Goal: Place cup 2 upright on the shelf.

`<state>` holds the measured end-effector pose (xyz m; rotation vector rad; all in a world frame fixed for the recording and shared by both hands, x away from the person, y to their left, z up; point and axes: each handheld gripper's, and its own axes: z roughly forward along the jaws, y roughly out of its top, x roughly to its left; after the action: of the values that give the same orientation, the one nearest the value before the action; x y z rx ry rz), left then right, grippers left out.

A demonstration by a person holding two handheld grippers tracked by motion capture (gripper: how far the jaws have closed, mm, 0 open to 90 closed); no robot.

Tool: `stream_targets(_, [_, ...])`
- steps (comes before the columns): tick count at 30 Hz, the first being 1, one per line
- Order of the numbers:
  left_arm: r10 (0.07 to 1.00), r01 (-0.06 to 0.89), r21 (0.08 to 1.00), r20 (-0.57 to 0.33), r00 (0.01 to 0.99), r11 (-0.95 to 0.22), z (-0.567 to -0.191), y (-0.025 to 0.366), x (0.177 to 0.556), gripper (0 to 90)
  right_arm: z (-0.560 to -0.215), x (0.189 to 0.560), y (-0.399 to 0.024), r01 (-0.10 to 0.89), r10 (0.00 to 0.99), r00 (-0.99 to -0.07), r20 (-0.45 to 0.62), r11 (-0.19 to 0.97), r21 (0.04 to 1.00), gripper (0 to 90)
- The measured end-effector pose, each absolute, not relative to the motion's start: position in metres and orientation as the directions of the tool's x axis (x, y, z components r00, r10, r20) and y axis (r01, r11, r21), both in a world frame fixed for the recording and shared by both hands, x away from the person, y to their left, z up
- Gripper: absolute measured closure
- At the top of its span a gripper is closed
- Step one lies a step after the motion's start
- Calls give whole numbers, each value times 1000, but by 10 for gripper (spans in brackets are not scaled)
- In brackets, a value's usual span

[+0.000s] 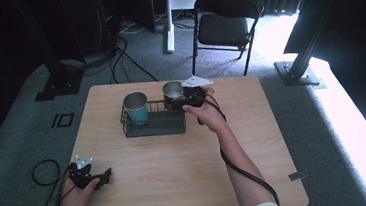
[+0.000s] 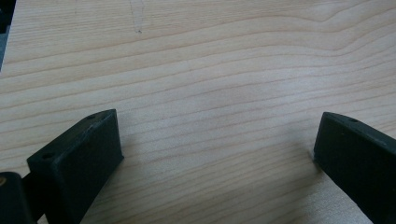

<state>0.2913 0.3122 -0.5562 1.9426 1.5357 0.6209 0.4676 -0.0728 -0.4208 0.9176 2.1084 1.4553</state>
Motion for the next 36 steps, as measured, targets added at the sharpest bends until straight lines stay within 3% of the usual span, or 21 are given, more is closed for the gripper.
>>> stream_targets(36, [973,704,690,4,229,-168,-556,312,291,17,-468,472,-38,328,700,-714,30,296,897,182])
